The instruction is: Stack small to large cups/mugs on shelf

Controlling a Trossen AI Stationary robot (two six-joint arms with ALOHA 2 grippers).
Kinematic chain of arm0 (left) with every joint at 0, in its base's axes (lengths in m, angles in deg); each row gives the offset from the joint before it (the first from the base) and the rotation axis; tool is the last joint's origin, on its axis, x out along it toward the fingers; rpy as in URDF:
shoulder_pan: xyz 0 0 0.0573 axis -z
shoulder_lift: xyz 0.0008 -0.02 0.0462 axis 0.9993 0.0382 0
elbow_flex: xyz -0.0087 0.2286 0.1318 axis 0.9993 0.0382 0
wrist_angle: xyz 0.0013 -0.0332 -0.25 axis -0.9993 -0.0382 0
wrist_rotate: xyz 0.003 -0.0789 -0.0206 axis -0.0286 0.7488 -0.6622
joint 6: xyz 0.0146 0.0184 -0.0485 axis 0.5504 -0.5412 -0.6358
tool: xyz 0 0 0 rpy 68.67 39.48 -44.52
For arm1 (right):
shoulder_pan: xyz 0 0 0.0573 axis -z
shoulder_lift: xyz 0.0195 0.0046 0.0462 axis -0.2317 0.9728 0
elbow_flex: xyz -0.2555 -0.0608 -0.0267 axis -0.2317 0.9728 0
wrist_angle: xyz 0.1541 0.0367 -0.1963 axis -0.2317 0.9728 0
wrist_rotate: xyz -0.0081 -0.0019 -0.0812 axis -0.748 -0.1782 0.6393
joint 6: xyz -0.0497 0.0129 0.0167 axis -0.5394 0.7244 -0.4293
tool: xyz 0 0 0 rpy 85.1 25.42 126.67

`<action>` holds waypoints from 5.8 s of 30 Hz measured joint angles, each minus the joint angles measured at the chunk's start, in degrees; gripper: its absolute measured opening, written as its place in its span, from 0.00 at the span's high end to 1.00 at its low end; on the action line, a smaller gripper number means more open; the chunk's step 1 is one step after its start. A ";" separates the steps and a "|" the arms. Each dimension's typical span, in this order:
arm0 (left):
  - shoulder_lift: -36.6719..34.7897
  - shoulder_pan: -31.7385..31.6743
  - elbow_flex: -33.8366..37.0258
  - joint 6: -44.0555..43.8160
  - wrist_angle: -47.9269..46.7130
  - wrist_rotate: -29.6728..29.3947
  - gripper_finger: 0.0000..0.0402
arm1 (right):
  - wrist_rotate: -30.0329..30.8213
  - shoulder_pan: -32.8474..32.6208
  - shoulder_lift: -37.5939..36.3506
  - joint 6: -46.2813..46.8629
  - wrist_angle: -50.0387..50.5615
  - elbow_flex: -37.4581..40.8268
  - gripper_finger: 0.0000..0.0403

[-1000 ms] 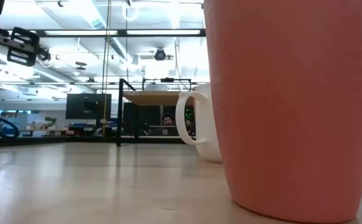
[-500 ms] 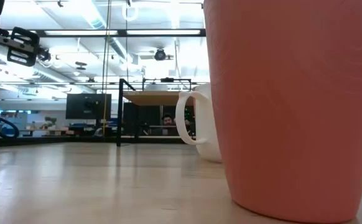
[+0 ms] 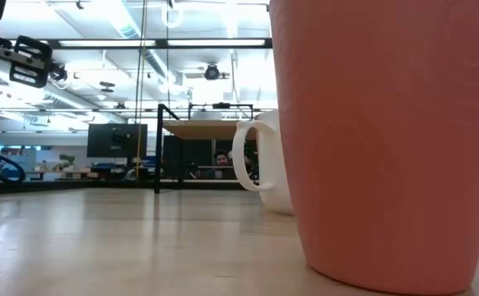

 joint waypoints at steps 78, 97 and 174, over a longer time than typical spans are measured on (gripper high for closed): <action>0.00 -0.01 -0.01 -10.66 10.81 -42.48 0.89 | 34.03 0.06 20.63 22.72 12.87 -21.86 0.82; 0.00 -0.01 -0.01 -4.20 9.34 -42.48 0.90 | 23.50 13.36 58.08 29.88 46.78 -51.95 0.82; 0.00 0.01 -0.01 -9.05 6.38 -42.46 0.94 | 4.31 21.33 97.82 17.49 54.59 -78.18 0.73</action>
